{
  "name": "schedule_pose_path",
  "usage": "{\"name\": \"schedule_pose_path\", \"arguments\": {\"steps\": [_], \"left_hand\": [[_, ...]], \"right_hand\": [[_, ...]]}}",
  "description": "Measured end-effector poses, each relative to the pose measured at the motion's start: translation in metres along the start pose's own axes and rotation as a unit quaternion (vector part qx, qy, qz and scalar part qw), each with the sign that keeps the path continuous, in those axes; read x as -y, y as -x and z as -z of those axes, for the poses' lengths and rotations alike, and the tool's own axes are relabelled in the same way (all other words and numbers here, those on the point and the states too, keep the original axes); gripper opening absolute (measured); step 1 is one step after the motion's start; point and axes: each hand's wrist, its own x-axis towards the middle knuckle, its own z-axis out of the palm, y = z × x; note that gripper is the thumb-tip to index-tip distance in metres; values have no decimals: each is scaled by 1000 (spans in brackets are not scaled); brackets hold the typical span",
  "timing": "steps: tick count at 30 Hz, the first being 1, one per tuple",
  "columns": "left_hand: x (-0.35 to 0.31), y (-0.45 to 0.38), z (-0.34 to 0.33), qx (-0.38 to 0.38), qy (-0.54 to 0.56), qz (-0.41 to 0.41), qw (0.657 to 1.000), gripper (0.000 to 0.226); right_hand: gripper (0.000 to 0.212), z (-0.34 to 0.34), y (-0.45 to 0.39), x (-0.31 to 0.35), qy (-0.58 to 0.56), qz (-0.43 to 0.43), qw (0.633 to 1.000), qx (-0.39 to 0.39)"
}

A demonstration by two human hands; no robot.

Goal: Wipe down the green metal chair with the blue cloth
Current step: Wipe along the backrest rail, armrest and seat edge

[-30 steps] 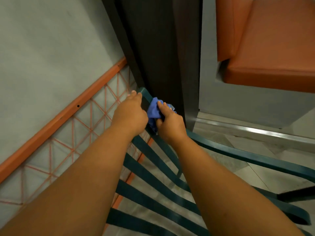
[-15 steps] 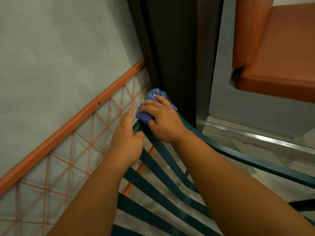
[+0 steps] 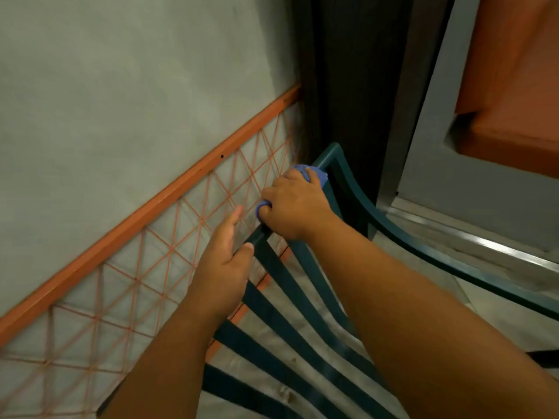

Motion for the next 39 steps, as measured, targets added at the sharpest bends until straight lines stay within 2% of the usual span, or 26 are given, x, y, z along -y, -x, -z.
{"name": "schedule_pose_path", "arguments": {"steps": [3, 6, 9, 11, 13, 15, 17, 19, 21, 24, 26, 28, 30, 35, 39], "left_hand": [[7, 27, 24, -15, 2, 19, 1000, 52], [21, 48, 51, -26, 19, 52, 998, 47], [31, 63, 72, -36, 34, 77, 996, 41], [32, 71, 80, -31, 44, 89, 995, 40], [30, 75, 86, -25, 56, 100, 993, 39], [28, 79, 91, -22, 54, 95, 994, 38], [27, 83, 97, -23, 44, 91, 995, 35], [27, 87, 104, -24, 39, 99, 994, 34], [29, 90, 110, -19, 39, 106, 993, 34], [32, 93, 114, -18, 48, 117, 992, 33], [33, 93, 114, -18, 44, 130, 990, 31], [37, 92, 112, -9, 12, 129, 992, 29], [40, 93, 109, 8, -37, 122, 992, 29], [44, 98, 107, 33, -136, 94, 986, 31], [49, 104, 106, 21, -187, 63, 980, 34]], "right_hand": [[40, -7, 10, 20, 0, -74, 997, -15], [40, -13, 34, 62, -18, -79, 997, -8], [37, -19, 68, 110, -48, -38, 998, -19], [33, -25, 90, 138, -57, 28, 997, -32], [31, -33, 104, 149, -93, 108, 988, -54], [36, -38, 108, 144, -120, 133, 982, -66], [42, -41, 108, 142, -125, 70, 987, -71], [39, -40, 114, 153, -144, -17, 986, -81], [35, -45, 124, 174, -164, -53, 980, -98], [34, -48, 146, 208, -186, -20, 980, -73], [41, -51, 163, 226, -187, 33, 980, -61], [50, -60, 179, 240, -193, 96, 974, -71], [43, -71, 188, 244, -242, 136, 955, -102], [36, -88, 196, 237, -282, 164, 930, -168], [32, -109, 216, 238, -300, 156, 916, -214]]}}
